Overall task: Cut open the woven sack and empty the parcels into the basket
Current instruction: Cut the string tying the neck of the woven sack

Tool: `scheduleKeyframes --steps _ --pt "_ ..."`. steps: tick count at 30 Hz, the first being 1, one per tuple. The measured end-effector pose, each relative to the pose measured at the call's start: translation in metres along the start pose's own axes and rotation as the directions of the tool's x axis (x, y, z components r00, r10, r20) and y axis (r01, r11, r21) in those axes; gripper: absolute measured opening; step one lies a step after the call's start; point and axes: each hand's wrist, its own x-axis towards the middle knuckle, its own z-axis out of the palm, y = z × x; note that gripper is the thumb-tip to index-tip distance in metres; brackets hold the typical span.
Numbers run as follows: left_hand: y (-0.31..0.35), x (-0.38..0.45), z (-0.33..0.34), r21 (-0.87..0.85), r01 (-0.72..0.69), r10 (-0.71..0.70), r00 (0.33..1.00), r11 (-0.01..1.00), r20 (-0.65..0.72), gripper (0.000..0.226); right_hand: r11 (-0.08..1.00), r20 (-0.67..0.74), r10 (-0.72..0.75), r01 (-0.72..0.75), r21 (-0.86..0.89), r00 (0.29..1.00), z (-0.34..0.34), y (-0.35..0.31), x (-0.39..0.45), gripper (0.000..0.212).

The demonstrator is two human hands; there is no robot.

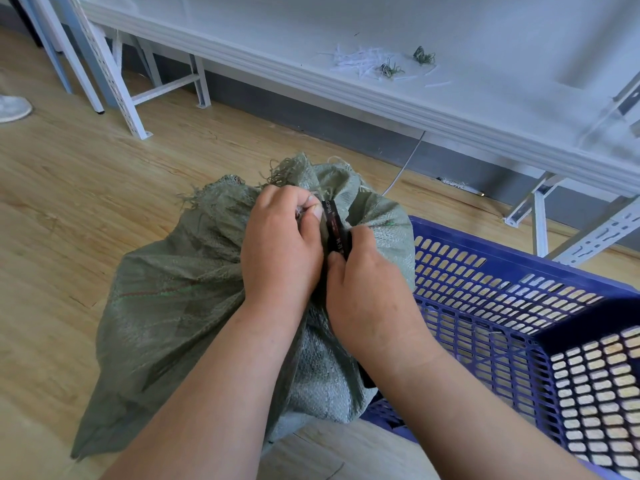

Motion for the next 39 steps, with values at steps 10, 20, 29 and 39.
scheduleKeyframes --steps 10,20,29,39 --pt "0.002 -0.001 -0.002 0.008 -0.018 0.018 1.000 1.000 -0.008 0.005 1.000 0.001 -0.026 0.026 -0.004 1.000 -0.002 -0.002 -0.002 0.006" --pt "0.003 -0.001 -0.001 0.012 -0.016 0.016 1.000 1.000 -0.020 0.006 1.000 0.020 -0.013 0.013 -0.009 1.000 -0.003 -0.004 -0.003 0.006" --pt "0.004 -0.002 -0.001 0.018 -0.002 0.002 1.000 1.000 -0.024 0.004 1.000 0.020 0.004 -0.004 -0.003 1.000 -0.001 -0.003 0.007 0.006" --pt "0.006 -0.003 -0.001 0.041 0.006 -0.005 1.000 0.999 -0.012 0.004 1.000 0.017 0.003 -0.003 -0.017 1.000 0.000 -0.003 0.009 0.006"
